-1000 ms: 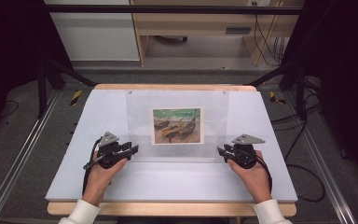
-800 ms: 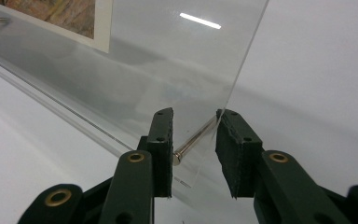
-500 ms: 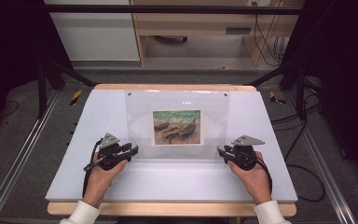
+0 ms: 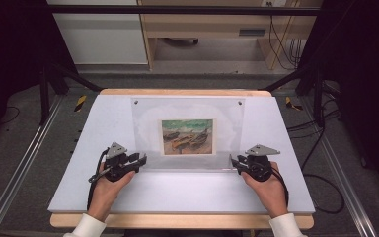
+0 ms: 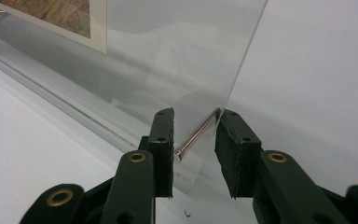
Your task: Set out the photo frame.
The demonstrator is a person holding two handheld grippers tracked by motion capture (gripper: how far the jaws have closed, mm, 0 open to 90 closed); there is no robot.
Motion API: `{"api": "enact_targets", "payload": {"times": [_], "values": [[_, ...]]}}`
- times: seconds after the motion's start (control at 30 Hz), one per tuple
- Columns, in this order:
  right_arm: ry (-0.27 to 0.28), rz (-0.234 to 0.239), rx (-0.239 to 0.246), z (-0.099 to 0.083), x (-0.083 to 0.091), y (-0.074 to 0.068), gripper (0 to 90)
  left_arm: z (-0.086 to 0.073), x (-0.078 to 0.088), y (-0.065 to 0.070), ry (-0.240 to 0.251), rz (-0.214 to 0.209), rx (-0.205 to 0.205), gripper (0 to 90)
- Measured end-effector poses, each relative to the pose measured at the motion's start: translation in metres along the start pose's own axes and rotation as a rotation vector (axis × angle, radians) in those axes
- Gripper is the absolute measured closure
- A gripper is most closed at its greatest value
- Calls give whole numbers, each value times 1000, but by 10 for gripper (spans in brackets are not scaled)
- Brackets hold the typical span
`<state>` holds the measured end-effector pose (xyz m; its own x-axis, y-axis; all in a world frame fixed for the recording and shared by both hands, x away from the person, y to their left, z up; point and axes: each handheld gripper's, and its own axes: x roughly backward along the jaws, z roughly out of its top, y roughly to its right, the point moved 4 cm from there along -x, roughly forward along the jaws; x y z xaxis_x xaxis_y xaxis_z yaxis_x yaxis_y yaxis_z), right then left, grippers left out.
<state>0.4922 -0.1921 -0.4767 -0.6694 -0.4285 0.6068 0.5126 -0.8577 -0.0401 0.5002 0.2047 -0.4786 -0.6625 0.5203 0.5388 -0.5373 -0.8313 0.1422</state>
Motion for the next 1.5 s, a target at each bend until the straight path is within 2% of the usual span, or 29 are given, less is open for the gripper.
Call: {"api": "enact_targets", "payload": {"times": [1.5], "values": [[-25,-7,10,-9,3,-5,686,-12,2,8,-39,12,-39,612]]}}
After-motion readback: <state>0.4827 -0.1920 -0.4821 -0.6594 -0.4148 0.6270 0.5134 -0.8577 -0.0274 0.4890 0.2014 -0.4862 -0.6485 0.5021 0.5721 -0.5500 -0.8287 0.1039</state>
